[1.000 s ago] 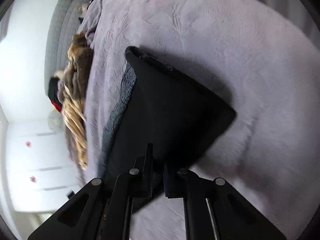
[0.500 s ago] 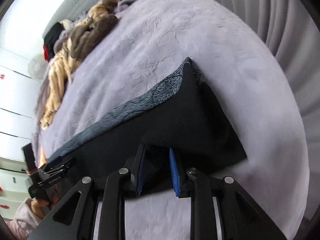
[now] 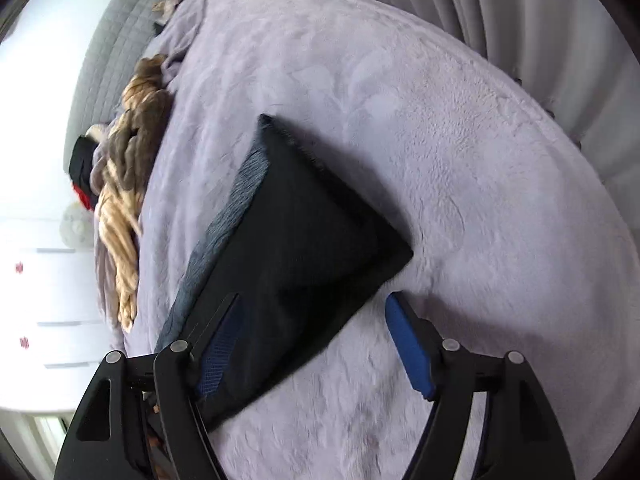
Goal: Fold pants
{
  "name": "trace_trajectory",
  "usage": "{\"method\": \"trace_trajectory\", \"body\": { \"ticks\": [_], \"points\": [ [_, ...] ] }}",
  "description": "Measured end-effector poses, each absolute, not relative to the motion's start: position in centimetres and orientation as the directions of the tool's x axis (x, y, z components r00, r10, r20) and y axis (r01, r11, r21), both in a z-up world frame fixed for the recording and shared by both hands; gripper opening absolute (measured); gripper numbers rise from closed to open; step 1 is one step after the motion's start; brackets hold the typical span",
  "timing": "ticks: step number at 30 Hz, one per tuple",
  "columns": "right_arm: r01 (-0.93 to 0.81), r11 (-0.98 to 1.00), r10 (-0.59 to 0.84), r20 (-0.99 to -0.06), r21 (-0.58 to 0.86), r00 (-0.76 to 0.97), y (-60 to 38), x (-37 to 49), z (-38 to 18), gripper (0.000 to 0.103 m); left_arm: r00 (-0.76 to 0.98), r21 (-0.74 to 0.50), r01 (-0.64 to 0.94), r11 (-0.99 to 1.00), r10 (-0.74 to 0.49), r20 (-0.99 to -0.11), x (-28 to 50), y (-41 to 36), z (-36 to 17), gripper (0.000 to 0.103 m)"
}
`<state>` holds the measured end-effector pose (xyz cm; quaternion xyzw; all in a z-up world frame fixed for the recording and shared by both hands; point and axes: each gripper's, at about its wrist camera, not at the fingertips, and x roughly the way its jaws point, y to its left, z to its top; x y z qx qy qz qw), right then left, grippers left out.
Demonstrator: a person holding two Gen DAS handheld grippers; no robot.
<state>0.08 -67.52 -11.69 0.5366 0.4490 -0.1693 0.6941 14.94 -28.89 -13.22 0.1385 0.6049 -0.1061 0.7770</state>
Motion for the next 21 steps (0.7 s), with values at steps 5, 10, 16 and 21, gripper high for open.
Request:
{"method": "trace_trajectory", "body": {
  "ticks": [5, 10, 16, 21],
  "points": [
    [0.745, 0.274, 0.258, -0.793, 0.608, 0.552, -67.3, -2.3, -13.1, 0.015, 0.227, 0.092, 0.358, 0.929, 0.009, -0.974, 13.3, -28.4, -12.9, 0.100],
    [0.717, 0.485, 0.128, -0.852, 0.501, 0.508, -66.8, -3.0, -6.6, 0.025, 0.297, 0.061, 0.367, 0.928, -0.055, -0.953, 14.0, -29.3, -9.6, 0.100],
    [0.556, 0.744, 0.111, -0.889, 0.371, 0.444, -63.2, 5.0, -6.2, 0.052, 0.317, 0.130, 0.328, 0.935, 0.021, -0.948, 18.0, -32.7, -12.8, 0.101],
    [0.640, 0.672, 0.126, -0.909, 0.373, 0.398, -66.3, 5.5, -10.1, 0.029, 0.313, 0.130, 0.260, 0.957, 0.044, -0.949, 21.4, -28.0, -11.6, 0.103]
  ]
}}
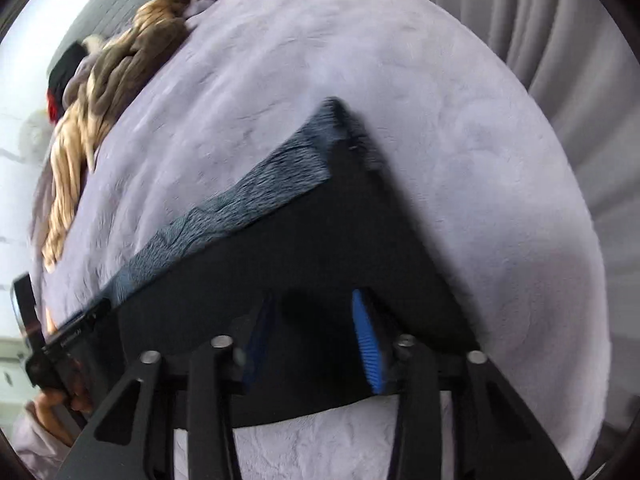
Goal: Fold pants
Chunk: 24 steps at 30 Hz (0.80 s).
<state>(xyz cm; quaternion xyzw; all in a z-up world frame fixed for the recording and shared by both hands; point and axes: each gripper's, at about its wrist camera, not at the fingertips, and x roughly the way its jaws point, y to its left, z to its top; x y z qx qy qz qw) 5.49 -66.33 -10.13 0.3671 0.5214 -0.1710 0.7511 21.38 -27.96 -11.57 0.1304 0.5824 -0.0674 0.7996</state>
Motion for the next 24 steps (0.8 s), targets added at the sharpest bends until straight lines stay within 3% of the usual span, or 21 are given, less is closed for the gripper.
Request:
{"method": "trace_trajectory", "body": {
  "ticks": [3, 5, 10, 14, 17, 19, 24],
  "points": [
    [0.662, 0.631, 0.123, -0.895, 0.404, 0.428, -67.0, 3.5, -8.2, 0.037, 0.344, 0.177, 0.238, 0.955, 0.088, -0.935, 20.4, -21.9, -9.2, 0.103],
    [0.621, 0.624, 0.210, -0.867, 0.474, 0.451, -65.6, 2.9, -7.3, 0.057, 0.342, 0.213, 0.214, 0.953, 0.131, -0.930, 19.7, -18.1, -8.9, 0.103],
    [0.460, 0.502, 0.544, -0.681, 0.732, 0.491, -54.8, 4.0, -8.3, 0.058, 0.317, 0.294, 0.099, 0.951, 0.250, -0.915, 18.1, -6.8, -8.9, 0.103],
    [0.417, 0.356, 0.740, -0.525, 0.836, 0.421, -43.0, 6.8, -12.0, 0.058, 0.257, 0.363, 0.043, 0.931, 0.341, -0.904, 19.4, 0.1, -12.3, 0.103],
    [0.451, 0.291, 0.789, -0.478, 0.844, 0.387, -36.6, 9.0, -14.8, 0.058, 0.229, 0.204, 0.063, 0.977, 0.185, -0.956, 18.9, 3.7, -14.4, 0.103],
    [0.489, 0.244, 0.798, -0.460, 0.837, 0.390, -34.6, 9.6, -16.2, 0.058, 0.237, 0.201, 0.103, 0.974, 0.172, -0.956, 19.0, 3.6, -14.5, 0.103],
    [0.511, 0.310, 0.763, -0.531, 0.802, 0.369, -33.4, 10.5, -16.3, 0.058, 0.271, 0.184, 0.175, 0.967, 0.133, -0.953, 18.7, 3.2, -14.8, 0.103]
  ]
}}
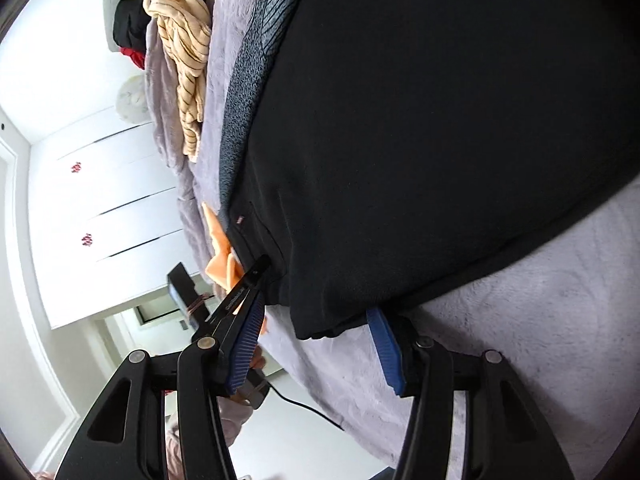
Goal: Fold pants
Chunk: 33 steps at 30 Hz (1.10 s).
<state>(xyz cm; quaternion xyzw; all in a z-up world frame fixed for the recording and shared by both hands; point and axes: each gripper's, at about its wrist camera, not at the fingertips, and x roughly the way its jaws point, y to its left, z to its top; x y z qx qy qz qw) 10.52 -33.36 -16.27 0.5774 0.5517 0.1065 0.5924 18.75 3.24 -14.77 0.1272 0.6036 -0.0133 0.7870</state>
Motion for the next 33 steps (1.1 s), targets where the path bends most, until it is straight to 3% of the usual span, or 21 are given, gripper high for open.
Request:
{"method": "trace_trajectory", "body": {
  "ticks": [3, 5, 10, 13, 15, 17, 19, 21, 23, 28, 33],
  "points": [
    [0.520, 0.340, 0.750, -0.560, 0.784, 0.353, -33.3, 10.5, -15.7, 0.054, 0.255, 0.135, 0.163, 0.977, 0.091, -0.963, 18.9, 4.0, -14.8, 0.103],
    [0.505, 0.427, 0.711, -0.623, 0.751, 0.326, -32.6, 13.0, -14.4, 0.018, 0.266, 0.150, 0.190, 0.970, 0.097, -0.959, 18.6, 3.8, -14.8, 0.103],
    [0.467, 0.659, 0.582, -0.793, 0.590, 0.180, -30.9, 12.8, -13.5, 0.010, 0.272, 0.126, 0.184, 0.975, 0.072, -0.960, 17.8, 4.9, -15.5, 0.103],
    [0.560, 0.549, 0.630, -0.747, 0.621, 0.211, -32.0, 9.7, -15.2, 0.006, 0.268, 0.135, 0.167, 0.977, 0.086, -0.959, 17.7, 5.5, -15.2, 0.103],
    [0.550, 0.580, 0.618, -0.765, 0.601, 0.184, -32.2, 9.0, -14.0, 0.006, 0.264, 0.151, 0.160, 0.975, 0.105, -0.959, 17.7, 5.3, -14.5, 0.103],
    [0.500, 0.647, 0.591, -0.793, 0.576, 0.149, -32.1, 8.9, -12.0, 0.015, 0.285, 0.123, 0.157, 0.980, 0.075, -0.956, 17.5, 5.1, -13.2, 0.103],
    [0.430, 0.724, 0.537, -0.832, 0.539, 0.138, -31.9, 9.5, -10.0, 0.015, 0.321, 0.112, 0.137, 0.984, 0.063, -0.945, 17.6, 5.0, -12.3, 0.103],
    [0.349, 0.794, 0.467, -0.867, 0.497, 0.172, -31.1, 11.1, -7.8, 0.027, 0.314, 0.139, 0.101, 0.985, 0.101, -0.944, 18.1, 5.0, -12.7, 0.103],
    [0.312, 0.829, 0.420, -0.885, 0.464, 0.201, -30.2, 12.9, -7.1, 0.066, 0.220, 0.182, 0.079, 0.980, 0.161, -0.962, 18.5, 5.4, -15.2, 0.103],
    [0.346, 0.853, 0.388, -0.918, 0.390, 0.077, -29.4, 14.5, -11.3, 0.069, 0.233, 0.220, 0.103, 0.970, 0.191, -0.954, 16.5, 5.3, -14.2, 0.103],
    [0.363, 0.833, 0.417, -0.905, 0.418, 0.083, -30.0, 12.2, -10.0, 0.070, 0.224, 0.181, 0.114, 0.977, 0.152, -0.963, 13.6, 3.4, -12.2, 0.103]
  ]
}}
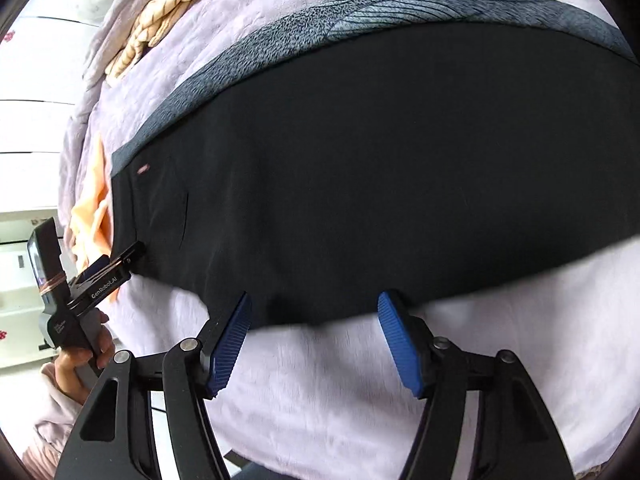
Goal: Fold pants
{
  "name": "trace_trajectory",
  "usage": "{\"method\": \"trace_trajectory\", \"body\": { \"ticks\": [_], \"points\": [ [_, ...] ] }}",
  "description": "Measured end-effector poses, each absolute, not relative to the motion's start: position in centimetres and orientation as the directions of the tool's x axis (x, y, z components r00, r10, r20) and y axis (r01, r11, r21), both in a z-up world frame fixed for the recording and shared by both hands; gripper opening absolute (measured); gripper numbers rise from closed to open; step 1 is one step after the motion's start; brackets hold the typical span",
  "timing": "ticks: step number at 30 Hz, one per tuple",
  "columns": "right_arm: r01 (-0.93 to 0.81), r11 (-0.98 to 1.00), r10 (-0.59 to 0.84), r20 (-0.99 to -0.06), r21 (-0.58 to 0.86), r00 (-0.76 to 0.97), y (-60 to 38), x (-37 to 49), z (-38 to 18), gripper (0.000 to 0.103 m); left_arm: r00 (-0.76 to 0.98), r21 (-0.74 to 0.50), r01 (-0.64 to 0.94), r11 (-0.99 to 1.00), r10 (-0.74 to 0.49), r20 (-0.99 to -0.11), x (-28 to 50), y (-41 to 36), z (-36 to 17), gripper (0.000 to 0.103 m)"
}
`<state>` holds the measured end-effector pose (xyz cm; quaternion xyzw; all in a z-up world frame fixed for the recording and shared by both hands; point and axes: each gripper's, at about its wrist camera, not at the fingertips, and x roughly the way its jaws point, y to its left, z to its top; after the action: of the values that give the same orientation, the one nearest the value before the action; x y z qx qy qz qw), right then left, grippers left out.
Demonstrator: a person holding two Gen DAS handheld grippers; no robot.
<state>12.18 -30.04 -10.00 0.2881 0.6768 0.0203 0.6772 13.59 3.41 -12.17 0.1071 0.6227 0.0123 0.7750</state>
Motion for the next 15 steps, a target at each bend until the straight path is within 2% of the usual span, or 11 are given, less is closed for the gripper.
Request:
{"method": "trace_trajectory", "body": {
  "ticks": [15],
  "points": [
    [0.507, 0.751, 0.414, -0.900, 0.423, 0.138, -31.3, 6.9, -8.4, 0.077, 0.182, 0.071, 0.286, 0.955, 0.018, -0.983, 10.4, -5.8, -7.1, 0.103]
  ]
}}
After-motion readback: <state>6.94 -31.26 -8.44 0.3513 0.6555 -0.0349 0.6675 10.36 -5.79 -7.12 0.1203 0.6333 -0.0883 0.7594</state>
